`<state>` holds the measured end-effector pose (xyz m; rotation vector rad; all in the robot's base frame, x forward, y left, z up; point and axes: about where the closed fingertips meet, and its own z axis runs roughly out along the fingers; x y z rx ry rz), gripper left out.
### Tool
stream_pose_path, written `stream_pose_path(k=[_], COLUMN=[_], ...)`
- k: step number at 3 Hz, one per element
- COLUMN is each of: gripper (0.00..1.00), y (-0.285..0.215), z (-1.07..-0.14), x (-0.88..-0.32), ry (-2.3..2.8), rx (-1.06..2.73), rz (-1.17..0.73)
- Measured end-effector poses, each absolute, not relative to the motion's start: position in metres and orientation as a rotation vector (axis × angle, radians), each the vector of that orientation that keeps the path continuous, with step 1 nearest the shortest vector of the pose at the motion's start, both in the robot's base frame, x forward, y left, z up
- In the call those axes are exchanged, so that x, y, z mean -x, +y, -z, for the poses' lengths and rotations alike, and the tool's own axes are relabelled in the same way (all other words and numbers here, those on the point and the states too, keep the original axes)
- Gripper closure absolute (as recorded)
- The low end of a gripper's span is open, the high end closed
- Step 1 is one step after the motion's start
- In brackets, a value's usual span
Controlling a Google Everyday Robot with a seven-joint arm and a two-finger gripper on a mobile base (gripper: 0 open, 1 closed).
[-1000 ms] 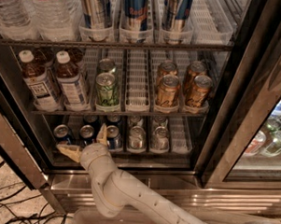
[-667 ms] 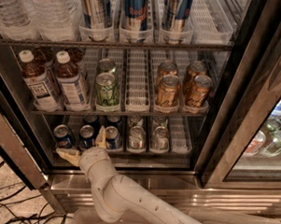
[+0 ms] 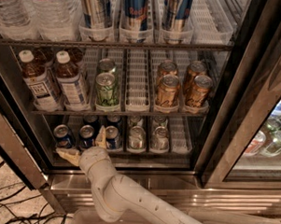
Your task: Pick pepsi can from bottom shelf of fridge
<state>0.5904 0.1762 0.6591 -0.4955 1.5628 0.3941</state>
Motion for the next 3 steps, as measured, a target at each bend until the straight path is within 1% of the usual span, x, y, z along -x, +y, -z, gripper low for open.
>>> stream_pose_path(k=[2, 3], gripper=[0.00, 0.00], y=[0.184, 0.194], z=[-0.709, -0.720], x=[-0.588, -0.576], ry=[1.474, 1.444], rx=[0.623, 0.667], rz=[-0.345, -0.379])
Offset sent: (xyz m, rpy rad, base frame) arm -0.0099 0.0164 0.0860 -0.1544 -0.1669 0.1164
